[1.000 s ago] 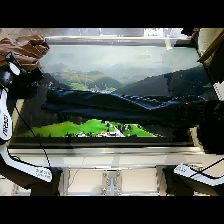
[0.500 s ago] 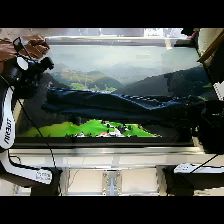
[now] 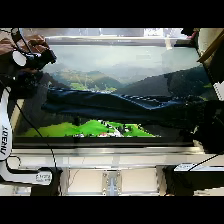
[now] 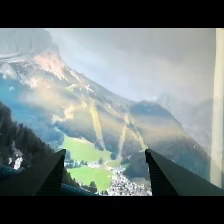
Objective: Fold the clothes and pants, and hang the long-sleeved shirts on hangers.
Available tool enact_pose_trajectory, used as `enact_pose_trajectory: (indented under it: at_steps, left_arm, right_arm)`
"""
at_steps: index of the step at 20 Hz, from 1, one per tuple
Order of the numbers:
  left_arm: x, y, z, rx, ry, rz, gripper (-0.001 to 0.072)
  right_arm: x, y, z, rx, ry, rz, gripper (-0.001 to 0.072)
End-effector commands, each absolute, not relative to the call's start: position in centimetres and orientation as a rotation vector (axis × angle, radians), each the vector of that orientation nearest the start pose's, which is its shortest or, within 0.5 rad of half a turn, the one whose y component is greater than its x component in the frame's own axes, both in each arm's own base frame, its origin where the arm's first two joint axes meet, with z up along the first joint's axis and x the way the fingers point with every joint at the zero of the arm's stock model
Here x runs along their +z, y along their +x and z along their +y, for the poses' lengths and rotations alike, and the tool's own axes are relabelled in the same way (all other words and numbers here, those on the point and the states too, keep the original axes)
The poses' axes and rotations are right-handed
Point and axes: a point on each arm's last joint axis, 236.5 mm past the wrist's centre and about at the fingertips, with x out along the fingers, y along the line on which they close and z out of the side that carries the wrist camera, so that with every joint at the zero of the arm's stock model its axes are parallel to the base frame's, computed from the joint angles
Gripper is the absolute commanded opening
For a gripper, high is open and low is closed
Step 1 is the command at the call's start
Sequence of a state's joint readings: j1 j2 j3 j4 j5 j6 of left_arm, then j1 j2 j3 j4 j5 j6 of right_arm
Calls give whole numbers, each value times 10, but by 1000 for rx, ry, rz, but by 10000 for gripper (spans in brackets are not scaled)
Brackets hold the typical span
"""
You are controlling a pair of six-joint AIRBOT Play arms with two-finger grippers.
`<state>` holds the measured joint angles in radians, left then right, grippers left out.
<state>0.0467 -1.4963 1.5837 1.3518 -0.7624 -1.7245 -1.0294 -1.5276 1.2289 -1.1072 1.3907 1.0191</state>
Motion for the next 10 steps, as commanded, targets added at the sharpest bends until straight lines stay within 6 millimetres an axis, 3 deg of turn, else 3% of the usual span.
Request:
enact_pose_trajectory:
  at_steps: [1, 3, 6, 10]
  left_arm:
    - [139, 553, -28, -30, -384, 693, 568]
    - [139, 552, -35, -43, -378, 695, 568]
    - [139, 552, -40, -51, -377, 697, 568]
    - [139, 552, -40, -51, -376, 697, 568]
  right_arm:
    - [-54, 251, -229, -99, 904, 1223, 560]
    - [-71, 246, -213, -76, 955, 1218, 560]
    - [-99, 248, -209, -126, 959, 1175, 560]
    - [-104, 281, -216, -155, 994, 972, 560]
